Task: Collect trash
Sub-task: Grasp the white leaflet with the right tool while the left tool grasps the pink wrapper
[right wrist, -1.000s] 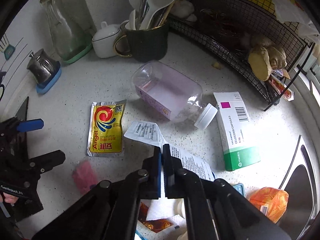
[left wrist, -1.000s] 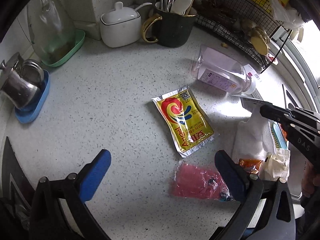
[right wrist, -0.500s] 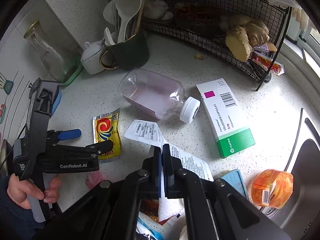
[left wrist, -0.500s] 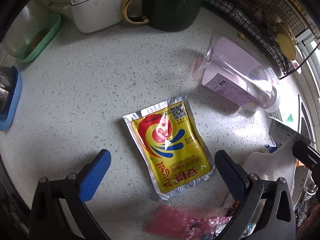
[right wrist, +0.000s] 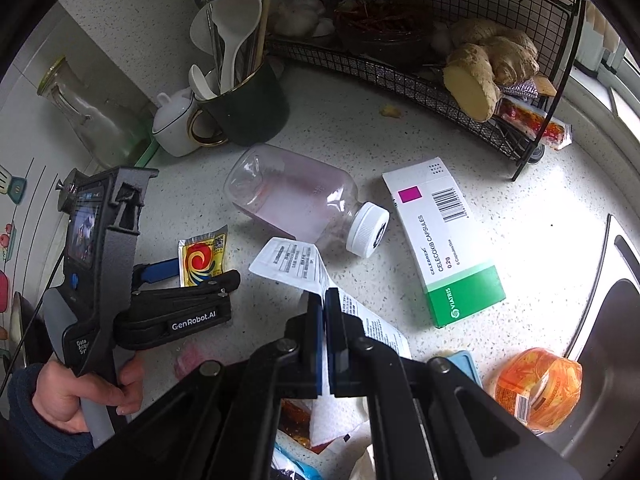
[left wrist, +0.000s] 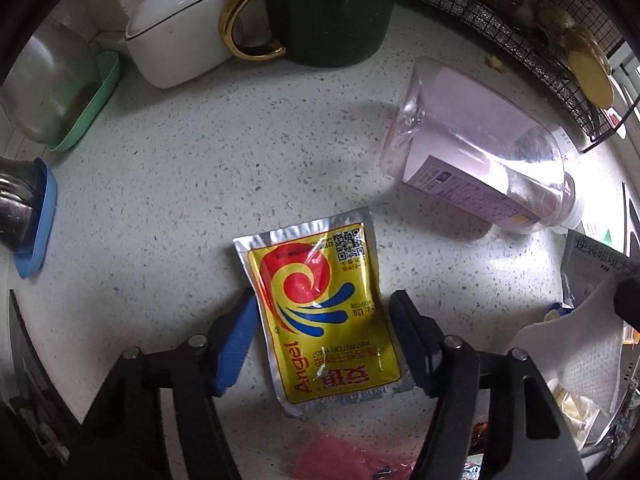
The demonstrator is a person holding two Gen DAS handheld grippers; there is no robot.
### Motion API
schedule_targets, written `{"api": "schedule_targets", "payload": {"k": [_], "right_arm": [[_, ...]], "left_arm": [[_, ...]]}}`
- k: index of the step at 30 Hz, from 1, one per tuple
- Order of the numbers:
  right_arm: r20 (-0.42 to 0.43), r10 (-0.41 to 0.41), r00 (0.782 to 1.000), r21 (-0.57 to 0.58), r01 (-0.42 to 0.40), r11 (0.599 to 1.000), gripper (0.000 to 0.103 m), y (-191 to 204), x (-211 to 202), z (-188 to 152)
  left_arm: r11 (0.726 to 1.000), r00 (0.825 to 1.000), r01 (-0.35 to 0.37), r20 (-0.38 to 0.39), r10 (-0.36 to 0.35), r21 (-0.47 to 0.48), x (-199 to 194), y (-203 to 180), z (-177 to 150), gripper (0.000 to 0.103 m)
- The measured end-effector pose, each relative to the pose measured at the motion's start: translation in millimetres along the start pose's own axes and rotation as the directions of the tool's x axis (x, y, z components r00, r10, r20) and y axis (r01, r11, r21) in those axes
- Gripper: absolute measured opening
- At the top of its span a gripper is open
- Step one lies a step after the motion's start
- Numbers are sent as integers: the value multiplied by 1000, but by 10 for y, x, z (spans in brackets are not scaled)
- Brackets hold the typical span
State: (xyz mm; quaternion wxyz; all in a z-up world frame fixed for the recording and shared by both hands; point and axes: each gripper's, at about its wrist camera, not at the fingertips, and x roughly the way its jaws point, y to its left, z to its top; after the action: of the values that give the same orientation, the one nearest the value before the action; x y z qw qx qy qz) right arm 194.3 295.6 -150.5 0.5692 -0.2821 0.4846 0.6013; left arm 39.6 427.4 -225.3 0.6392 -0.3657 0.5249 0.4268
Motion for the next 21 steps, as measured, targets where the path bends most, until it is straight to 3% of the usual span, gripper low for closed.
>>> {"api": "schedule_targets", "payload": {"k": [6, 16, 17, 18, 21], "right_arm": [[7, -1, 1000, -2, 1, 1000, 1, 1, -61, -20], [-11, -14, 1000, -22, 14, 1000, 6, 31, -22, -90], [0, -19, 1000, -25, 19, 999, 5, 42, -39, -86], [7, -15, 1000, -29, 15, 999, 4, 54, -65, -86], [12, -6, 1000, -35, 6, 999, 4, 86, -138, -99]], "left_arm": [[998, 997, 63, 36, -64, 21, -103, 115, -142, 44], [982, 985, 123, 108, -139, 140, -467, 92, -470, 14], [980, 982, 135, 116, -152, 144, -531, 75, -511, 11], [980, 980, 129, 131, -149, 149, -613, 65, -547, 0], [973, 969, 156, 164, -184, 169, -853, 106, -635, 0]]}}
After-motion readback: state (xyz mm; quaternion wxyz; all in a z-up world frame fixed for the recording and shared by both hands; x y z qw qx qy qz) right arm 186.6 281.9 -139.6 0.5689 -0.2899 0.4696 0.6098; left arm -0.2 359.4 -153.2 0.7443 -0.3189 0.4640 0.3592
